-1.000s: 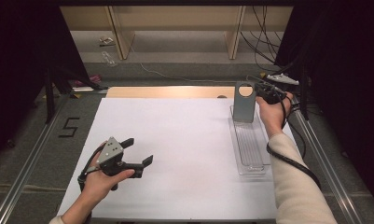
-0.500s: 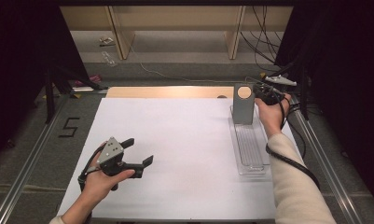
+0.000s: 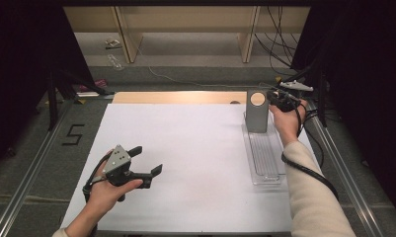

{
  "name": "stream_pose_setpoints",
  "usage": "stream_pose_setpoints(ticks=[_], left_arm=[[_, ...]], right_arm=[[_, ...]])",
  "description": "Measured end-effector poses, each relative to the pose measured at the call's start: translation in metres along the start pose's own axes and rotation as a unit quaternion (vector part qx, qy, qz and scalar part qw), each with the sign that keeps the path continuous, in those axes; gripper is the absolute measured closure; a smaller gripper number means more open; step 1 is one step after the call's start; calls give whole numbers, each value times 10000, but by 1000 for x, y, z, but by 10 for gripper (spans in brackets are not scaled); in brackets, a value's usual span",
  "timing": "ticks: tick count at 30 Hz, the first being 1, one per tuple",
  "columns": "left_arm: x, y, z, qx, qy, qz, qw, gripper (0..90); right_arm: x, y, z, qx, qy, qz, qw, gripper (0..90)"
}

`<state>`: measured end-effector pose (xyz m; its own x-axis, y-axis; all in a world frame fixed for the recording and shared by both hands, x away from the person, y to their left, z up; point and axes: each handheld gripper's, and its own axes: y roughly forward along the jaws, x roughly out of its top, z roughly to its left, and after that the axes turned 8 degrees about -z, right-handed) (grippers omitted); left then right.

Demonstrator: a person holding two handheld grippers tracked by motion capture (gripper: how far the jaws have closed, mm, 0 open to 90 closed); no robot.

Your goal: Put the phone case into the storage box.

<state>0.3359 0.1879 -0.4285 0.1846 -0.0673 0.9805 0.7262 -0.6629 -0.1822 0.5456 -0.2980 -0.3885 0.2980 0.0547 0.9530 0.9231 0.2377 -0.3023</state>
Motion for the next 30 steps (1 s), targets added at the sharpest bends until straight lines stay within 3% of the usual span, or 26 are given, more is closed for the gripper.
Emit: stream_pose_setpoints(ticks=[10,30], left_arm=[[0,0,0,1,-7,2,10000,54],[1,0,0,5,-14,-23,10000,54]], right_arm=[[-2,3,-2,56,-47,-49,10000,856],[-9,12,-3,-50,-65,-5,10000,856]])
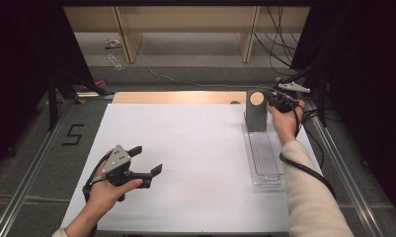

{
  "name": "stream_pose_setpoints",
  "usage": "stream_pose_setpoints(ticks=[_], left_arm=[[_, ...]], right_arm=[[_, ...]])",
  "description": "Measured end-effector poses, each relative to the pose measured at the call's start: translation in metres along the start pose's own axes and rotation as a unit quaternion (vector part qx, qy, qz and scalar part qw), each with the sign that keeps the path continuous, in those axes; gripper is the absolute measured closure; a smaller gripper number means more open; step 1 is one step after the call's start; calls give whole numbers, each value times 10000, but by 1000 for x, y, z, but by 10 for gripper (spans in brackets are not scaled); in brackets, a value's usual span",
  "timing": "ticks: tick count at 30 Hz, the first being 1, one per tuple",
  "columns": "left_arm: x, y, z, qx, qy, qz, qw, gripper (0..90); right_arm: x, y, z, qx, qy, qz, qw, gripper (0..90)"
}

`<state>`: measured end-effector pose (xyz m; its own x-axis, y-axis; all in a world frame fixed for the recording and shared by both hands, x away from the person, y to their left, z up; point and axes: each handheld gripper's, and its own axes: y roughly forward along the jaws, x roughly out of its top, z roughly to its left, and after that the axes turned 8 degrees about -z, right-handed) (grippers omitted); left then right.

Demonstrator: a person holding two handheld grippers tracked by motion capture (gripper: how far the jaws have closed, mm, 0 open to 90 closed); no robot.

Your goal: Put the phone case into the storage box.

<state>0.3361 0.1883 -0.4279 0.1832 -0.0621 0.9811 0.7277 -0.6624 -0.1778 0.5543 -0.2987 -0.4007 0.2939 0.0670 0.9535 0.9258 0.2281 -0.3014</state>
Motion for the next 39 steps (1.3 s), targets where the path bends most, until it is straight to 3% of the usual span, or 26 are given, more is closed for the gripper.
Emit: stream_pose_setpoints(ticks=[11,26,39], left_arm=[[0,0,0,-1,-2,3,10000,54],[0,0,0,8,-13,-8,10000,56],[0,0,0,21,-27,-2,10000,58]], right_arm=[[1,0,0,-60,24,13,10000,831],[5,-4,1,-110,33,-33,9999,718],[12,-14,9,-196,119,-154,9996,396]])
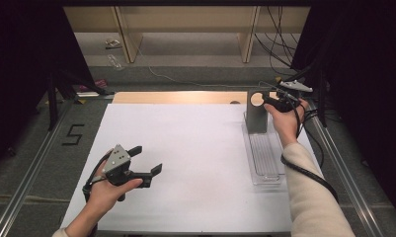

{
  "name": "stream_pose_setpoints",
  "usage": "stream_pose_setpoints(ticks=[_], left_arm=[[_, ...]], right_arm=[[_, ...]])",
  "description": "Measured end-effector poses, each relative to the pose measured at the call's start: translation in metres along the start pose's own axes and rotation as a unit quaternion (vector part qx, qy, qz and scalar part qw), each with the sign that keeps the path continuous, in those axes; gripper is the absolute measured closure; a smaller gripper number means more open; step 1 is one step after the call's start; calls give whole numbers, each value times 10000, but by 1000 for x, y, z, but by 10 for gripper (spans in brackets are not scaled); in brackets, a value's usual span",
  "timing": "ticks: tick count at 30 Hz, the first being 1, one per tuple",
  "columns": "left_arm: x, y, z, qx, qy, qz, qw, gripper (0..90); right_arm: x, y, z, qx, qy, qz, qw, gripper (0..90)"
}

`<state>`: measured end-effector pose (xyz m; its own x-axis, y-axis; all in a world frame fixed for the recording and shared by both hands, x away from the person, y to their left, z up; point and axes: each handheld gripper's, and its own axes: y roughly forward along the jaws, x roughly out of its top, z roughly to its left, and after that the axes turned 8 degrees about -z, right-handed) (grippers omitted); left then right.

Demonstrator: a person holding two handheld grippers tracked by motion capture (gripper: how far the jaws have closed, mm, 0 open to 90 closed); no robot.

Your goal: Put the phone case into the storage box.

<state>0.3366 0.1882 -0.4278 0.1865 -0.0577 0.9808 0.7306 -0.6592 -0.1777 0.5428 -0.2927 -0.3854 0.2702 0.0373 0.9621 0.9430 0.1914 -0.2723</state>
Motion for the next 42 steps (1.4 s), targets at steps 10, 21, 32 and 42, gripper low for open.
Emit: stream_pose_setpoints(ticks=[10,21,32,42], left_arm=[[0,0,0,4,-6,8,10000,60],[-1,0,1,35,-5,30,10000,60],[-2,1,2,53,6,73,10000,60],[-3,1,2,64,18,102,9999,60]], right_arm=[[3,-10,5,25,17,-97,9999,200],[-3,-22,9,212,-78,43,9997,163],[-8,-42,13,361,-187,38,9992,163],[-14,-58,18,578,-248,39,9980,163]])
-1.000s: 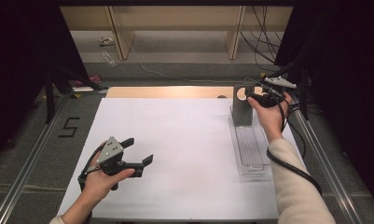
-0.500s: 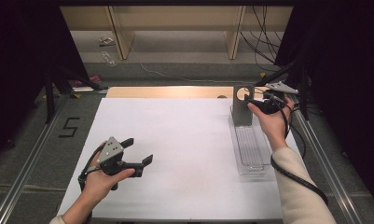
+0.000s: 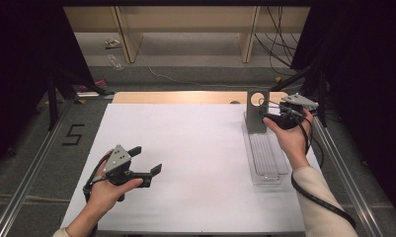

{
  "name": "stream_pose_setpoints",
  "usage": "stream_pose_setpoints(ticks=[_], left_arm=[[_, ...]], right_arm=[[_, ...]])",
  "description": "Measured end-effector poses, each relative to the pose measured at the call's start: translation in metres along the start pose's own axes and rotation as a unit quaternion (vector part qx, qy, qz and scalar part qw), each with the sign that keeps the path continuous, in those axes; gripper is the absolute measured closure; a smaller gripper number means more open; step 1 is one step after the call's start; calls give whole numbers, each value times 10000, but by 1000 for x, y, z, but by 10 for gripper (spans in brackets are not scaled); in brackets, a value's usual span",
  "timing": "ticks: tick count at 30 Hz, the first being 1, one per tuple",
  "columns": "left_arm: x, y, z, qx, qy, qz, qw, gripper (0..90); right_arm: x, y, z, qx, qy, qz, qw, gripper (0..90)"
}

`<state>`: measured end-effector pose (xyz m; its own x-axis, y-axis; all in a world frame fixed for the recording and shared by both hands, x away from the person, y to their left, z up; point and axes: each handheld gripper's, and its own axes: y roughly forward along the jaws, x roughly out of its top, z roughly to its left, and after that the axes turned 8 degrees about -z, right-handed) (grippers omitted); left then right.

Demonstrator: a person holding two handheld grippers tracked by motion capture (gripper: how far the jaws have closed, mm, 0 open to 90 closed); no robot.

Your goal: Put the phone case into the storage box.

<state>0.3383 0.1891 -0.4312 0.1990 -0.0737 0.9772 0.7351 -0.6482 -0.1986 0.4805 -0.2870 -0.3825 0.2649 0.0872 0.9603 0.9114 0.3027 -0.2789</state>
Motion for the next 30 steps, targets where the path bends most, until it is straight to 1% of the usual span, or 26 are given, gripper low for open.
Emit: stream_pose_setpoints(ticks=[7,9,14,16,19,25,30], left_arm=[[0,0,0,6,9,17,10000,60],[0,0,0,15,12,26,10000,60],[-1,0,0,35,24,43,10000,60],[-1,0,1,40,18,45,10000,60],[-1,1,1,40,25,57,10000,60],[-1,0,2,52,29,50,10000,60],[-2,0,2,53,34,62,10000,60]], right_arm=[[-4,-13,6,149,1,-8,9999,163],[-5,-16,8,220,-40,31,9997,163],[-8,-25,14,345,-105,20,9993,163],[-10,-29,16,434,-139,14,9990,163],[-12,-35,19,478,-169,3,9987,163],[-19,-47,23,614,-199,84,9979,163],[-23,-56,26,699,-226,94,9973,163]])
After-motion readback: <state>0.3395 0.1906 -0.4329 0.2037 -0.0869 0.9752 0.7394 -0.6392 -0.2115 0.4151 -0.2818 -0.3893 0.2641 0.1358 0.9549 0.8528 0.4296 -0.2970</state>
